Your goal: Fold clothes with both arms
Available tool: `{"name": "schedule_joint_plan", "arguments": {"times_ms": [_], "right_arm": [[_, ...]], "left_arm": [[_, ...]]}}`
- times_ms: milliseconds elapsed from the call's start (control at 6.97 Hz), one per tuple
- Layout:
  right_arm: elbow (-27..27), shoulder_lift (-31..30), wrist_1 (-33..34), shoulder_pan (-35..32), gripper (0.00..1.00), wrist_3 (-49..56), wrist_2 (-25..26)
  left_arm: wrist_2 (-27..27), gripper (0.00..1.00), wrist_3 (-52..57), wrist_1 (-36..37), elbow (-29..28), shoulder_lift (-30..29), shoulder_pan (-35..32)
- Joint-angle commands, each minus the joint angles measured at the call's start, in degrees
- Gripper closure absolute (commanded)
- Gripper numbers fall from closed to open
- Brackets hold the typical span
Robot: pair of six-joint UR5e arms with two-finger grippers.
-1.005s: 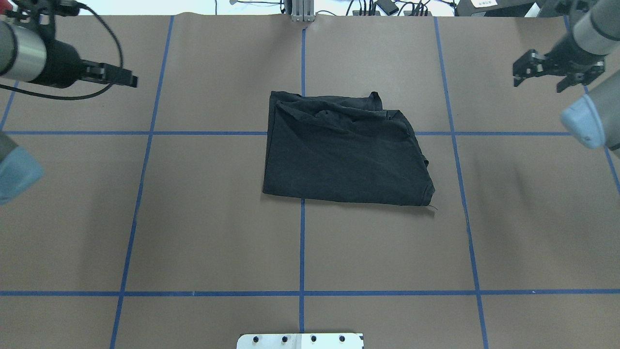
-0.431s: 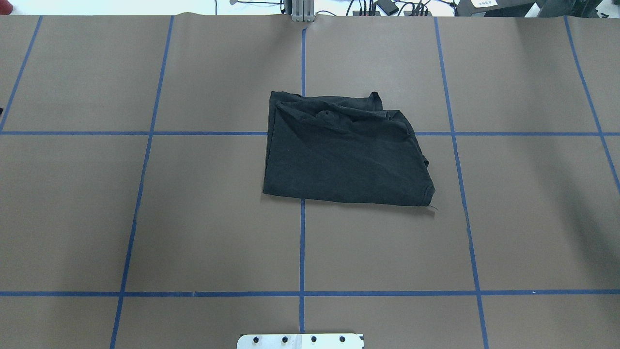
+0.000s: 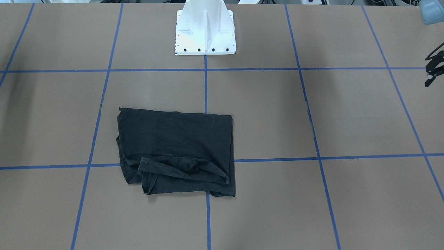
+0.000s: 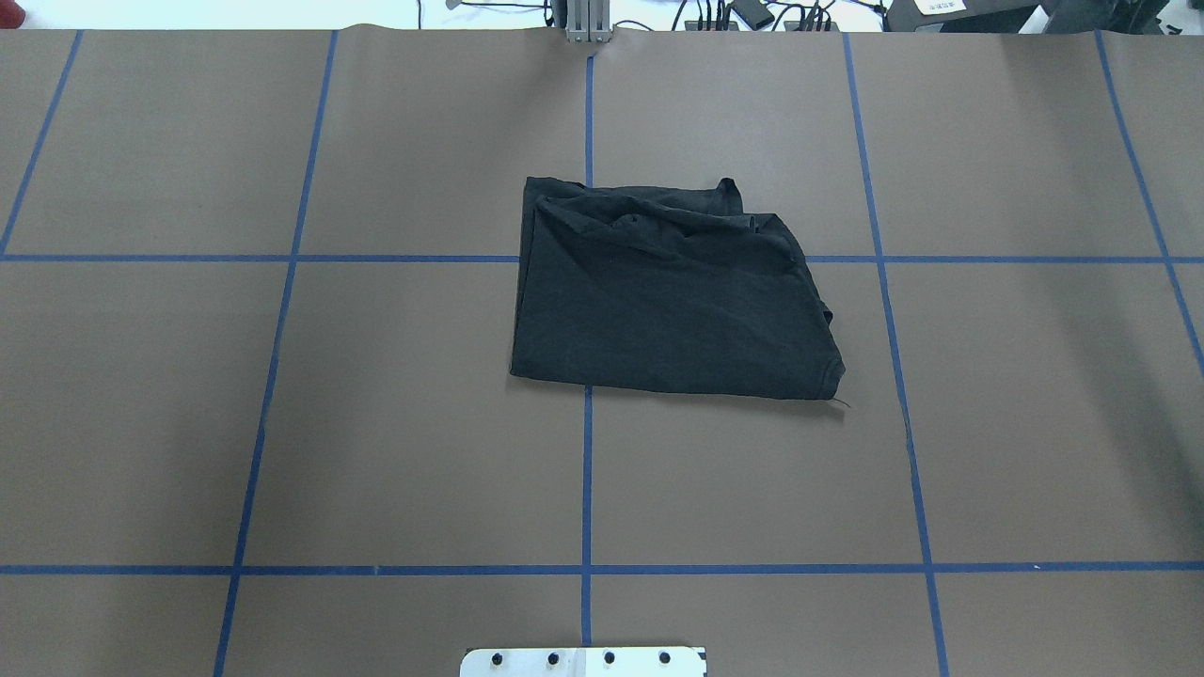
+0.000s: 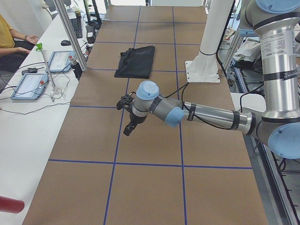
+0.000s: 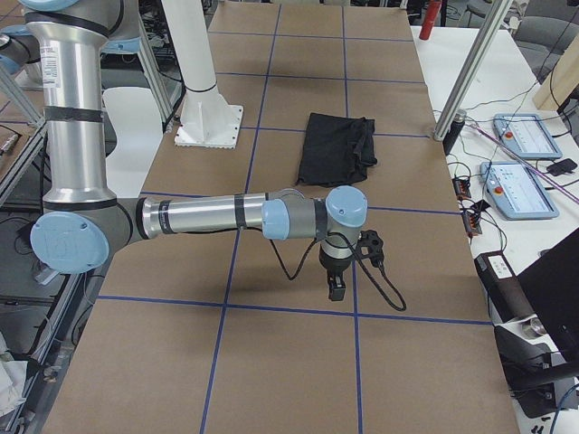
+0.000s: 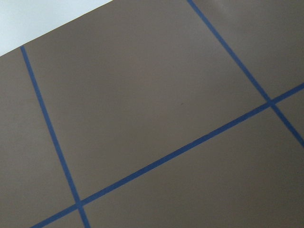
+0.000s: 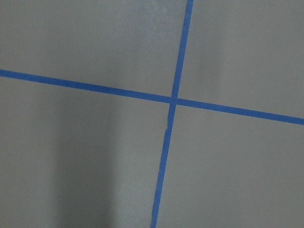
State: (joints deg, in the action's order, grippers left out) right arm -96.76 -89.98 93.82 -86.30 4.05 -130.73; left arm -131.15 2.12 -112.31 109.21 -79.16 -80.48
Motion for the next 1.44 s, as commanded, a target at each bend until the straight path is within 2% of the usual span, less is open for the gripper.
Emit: {"name": "schedule_joint_plan", "arguments": {"times_ms": [0, 574, 718, 1005, 1148, 1292], "right_arm": [[-0.3, 0.3, 2.1, -1.1, 0.00, 1.2, -0.2], [-0.2, -0.3, 3.7, -1.6, 0.00, 1.2, -2.0], [-0.1, -0.5, 4.1, -1.6, 0.00, 1.2, -4.2], [-0.4, -0.4, 5.0, -1.6, 0.00, 1.2, -4.5], [-0.3, -0.1, 5.7, -1.6, 0.00, 1.2, -4.5], [-0.5, -0.1, 5.7, -1.6, 0.00, 1.2, -4.5]], "left_arm": [[-2.1, 0.00, 1.7, 1.6, -0.6, 1.5, -3.3], [-2.3, 0.00, 0.9, 1.7, -4.8, 0.7, -3.8], [-2.4, 0.00, 1.0, 1.8, -4.9, 0.7, -3.8], [-2.4, 0.00, 1.0, 2.2, -5.0, 0.3, -3.8], [-2.8, 0.00, 1.0, 4.8, -4.9, 0.2, -3.8], [-5.9, 0.00, 1.0, 6.1, -4.3, 0.4, -4.0]]}}
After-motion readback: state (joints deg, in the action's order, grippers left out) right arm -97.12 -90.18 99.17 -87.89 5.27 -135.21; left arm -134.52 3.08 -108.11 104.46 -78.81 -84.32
